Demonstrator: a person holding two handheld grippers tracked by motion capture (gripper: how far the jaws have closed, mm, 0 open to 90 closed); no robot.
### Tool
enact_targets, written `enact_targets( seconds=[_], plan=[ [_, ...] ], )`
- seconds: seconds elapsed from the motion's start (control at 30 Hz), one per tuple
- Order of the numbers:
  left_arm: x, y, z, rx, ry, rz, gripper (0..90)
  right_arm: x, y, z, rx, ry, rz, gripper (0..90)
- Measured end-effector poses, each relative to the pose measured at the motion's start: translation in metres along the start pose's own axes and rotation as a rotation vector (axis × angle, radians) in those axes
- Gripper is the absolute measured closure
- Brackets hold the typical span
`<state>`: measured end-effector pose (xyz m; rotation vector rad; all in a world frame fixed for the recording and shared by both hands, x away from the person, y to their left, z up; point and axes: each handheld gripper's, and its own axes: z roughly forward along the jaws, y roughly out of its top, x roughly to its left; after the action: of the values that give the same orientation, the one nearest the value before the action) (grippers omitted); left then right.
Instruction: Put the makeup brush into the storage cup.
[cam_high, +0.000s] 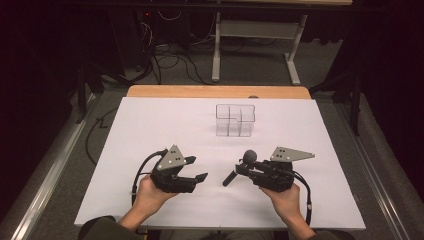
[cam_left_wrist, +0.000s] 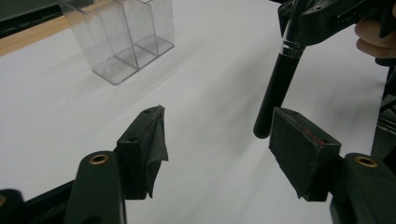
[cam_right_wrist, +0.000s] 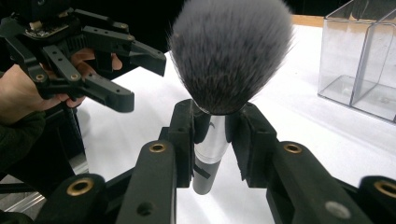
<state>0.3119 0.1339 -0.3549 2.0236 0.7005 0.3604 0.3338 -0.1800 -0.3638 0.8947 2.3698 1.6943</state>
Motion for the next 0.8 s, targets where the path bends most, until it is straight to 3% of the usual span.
enact_targets(
  seconds=[0.63,0.8],
  plan=[
    [0.032,-0.008,-0.032,-0.087,0.105,-0.1,36.2,-0.002,0.0,-0.001,0.006,-0.005,0.007,72.4],
    [0.04,-0.013,-0.038,-0.088,0.133,-0.113,36.2,-0.002,0.0,-0.001,0.009,-0.004,0.007,72.4]
  ],
)
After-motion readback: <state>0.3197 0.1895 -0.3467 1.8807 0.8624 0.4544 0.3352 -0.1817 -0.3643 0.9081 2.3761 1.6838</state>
